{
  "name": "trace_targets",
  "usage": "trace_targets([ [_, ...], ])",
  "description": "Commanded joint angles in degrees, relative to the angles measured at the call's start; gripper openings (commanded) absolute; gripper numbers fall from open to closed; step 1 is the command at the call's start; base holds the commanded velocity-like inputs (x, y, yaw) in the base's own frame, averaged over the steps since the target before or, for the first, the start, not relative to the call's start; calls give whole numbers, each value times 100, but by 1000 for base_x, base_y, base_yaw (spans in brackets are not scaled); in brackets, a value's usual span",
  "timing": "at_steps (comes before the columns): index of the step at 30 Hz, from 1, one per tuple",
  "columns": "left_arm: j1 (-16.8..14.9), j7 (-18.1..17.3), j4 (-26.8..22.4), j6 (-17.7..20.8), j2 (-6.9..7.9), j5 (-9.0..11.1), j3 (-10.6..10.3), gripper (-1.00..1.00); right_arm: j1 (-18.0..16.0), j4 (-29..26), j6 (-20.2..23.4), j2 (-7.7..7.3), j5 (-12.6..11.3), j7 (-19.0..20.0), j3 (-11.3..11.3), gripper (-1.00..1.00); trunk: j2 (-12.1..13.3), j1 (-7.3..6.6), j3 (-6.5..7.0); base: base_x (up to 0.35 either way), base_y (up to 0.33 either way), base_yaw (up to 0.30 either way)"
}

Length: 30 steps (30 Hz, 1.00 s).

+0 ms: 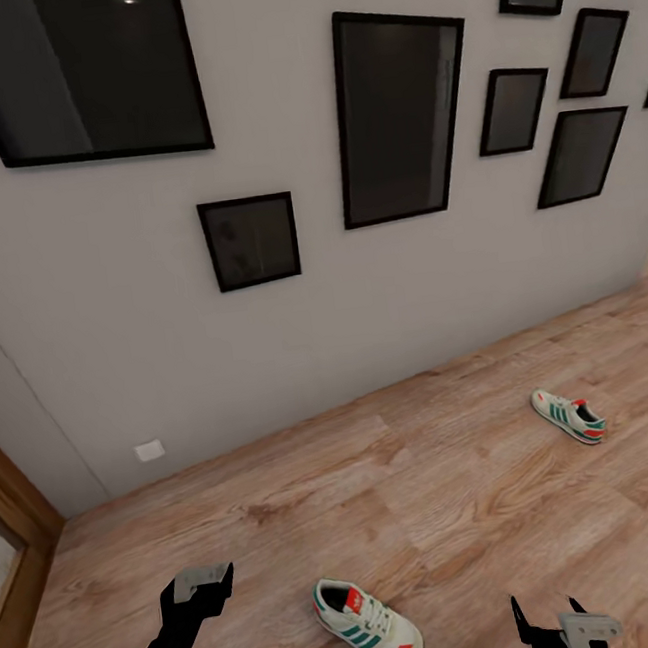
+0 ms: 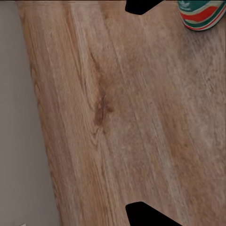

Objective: Pick up the two gym shoes and the two sandals from the corridor floor and place them onto the hallstand (shoe rack) in the corridor, making sure they are on the rack and not on the floor. Arrange them so the two gym shoes are next to each other and the two sandals are next to each other.

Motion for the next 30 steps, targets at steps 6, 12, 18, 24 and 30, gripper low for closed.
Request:
trace_targets([
  [6,-2,-45,1,-17,-4,-28,34,100,-5,5,-16,0,-54,16,38,100,-2,-1,-5,0,1,-260],
  [12,-1,-45,1,-17,-4,-28,34,100,-5,0,-17,0,-55,16,38,100,-2,-1,-5,0,0,-260],
  [18,-2,-45,-2,-17,-4,-28,34,100,-5,-1,-16,0,-55,16,38,100,-2,-1,-5,0,0,-259],
  [24,-2,-45,-1,-17,-4,-28,34,100,-5,-2,-15,0,-56,16,38,100,-2,-1,-5,0,0,-259],
  [30,-2,-45,-4,-17,-4,-28,34,100,-5,-2,-20,0,-57,16,38,100,-2,-1,-5,0,81,-259],
])
